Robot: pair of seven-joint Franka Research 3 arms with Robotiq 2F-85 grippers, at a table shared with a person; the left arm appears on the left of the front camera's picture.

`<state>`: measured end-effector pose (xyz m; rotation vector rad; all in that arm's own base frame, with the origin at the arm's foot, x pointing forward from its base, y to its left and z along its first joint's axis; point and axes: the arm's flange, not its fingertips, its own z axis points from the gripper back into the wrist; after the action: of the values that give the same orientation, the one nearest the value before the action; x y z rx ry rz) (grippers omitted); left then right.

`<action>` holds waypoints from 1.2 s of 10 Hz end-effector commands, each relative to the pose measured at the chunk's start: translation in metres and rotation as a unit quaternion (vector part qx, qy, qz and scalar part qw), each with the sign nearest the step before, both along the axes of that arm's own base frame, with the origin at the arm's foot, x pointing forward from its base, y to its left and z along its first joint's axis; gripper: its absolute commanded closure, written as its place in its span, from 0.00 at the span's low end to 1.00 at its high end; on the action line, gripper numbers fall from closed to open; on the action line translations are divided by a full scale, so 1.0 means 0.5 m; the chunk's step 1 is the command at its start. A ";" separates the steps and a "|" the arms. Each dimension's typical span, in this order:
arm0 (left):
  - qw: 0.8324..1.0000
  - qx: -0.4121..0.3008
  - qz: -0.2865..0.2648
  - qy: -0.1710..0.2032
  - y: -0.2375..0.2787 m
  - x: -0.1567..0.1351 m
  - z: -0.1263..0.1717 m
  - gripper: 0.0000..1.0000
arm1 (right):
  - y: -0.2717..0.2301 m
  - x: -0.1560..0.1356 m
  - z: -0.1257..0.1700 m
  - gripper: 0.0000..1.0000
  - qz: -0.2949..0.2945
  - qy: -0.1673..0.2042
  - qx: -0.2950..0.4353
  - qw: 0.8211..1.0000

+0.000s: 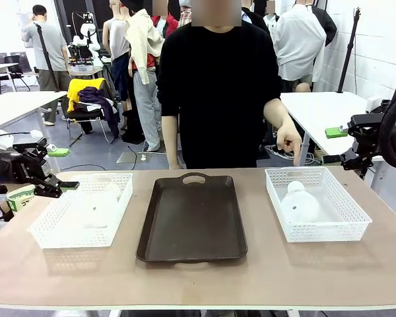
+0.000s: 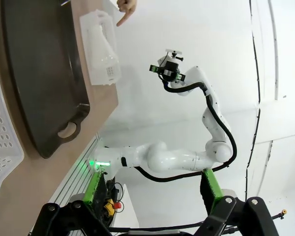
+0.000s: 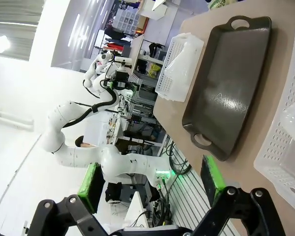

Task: Prepare the laboratory tools.
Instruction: Pick up the Big flask that the person points to.

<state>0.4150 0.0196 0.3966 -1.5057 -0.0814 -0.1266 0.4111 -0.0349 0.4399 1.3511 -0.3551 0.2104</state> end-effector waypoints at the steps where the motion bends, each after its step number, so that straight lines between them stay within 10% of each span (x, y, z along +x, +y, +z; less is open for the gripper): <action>1: 1.000 0.011 -0.001 0.003 0.003 0.002 0.003 0.00 | 0.001 0.000 0.001 0.00 0.002 -0.001 0.000 1.000; 12: 1.000 0.011 -0.001 0.003 0.003 0.002 0.003 0.00 | 0.001 0.000 0.001 0.00 0.002 -0.001 0.000 1.000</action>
<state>0.4150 0.0193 0.3965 -1.5046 -0.0803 -0.1274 0.4111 -0.0343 0.4399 1.3508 -0.3542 0.2113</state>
